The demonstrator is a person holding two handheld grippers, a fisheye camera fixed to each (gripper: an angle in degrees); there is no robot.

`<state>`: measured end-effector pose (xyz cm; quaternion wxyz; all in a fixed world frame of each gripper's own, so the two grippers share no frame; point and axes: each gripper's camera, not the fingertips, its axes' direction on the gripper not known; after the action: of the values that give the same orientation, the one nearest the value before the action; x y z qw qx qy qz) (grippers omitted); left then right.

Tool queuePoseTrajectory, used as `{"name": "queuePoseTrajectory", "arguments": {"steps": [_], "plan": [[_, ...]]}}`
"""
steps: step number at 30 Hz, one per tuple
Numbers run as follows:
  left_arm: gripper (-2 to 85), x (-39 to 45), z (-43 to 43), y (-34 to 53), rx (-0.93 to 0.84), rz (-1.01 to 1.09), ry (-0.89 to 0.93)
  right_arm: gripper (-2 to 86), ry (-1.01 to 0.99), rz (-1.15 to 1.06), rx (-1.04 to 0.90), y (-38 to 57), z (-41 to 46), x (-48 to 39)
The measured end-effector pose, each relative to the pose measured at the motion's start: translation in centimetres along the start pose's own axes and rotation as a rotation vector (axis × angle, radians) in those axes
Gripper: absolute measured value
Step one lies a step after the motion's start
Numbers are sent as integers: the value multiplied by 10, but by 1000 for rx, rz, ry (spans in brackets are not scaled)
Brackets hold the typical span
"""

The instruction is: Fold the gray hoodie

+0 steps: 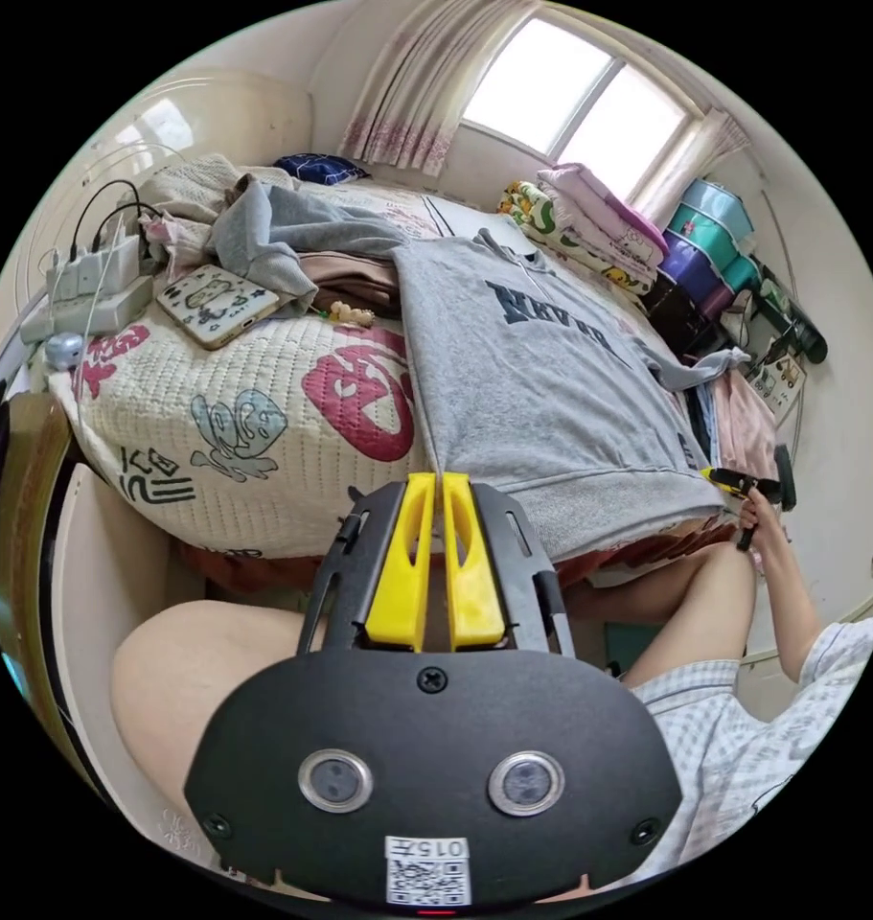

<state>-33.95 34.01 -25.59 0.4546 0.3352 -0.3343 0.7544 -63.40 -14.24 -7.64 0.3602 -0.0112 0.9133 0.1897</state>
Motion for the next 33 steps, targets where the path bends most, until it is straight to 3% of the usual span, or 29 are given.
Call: {"name": "queuePoseTrajectory", "arguments": {"steps": [10,15,20,25,31,33], "plan": [[20,36,51,1,-135,124,-175,57,174,-149,-71,-11,8,-89],[40,35,2,10,-44,82,-146,95,3,-74,-83,-15,-19,-73],[49,76,-38,-7,31,228,-161,107,-74,46,154,-29,-109,-28],[50,165,30,-42,5,404,158,140,-40,160,479,-101,-201,-10],[61,237,123,-40,-154,534,181,170,47,255,604,-213,-222,3],[52,236,124,-34,-125,548,153,172,64,310,590,-246,-218,19]]}}
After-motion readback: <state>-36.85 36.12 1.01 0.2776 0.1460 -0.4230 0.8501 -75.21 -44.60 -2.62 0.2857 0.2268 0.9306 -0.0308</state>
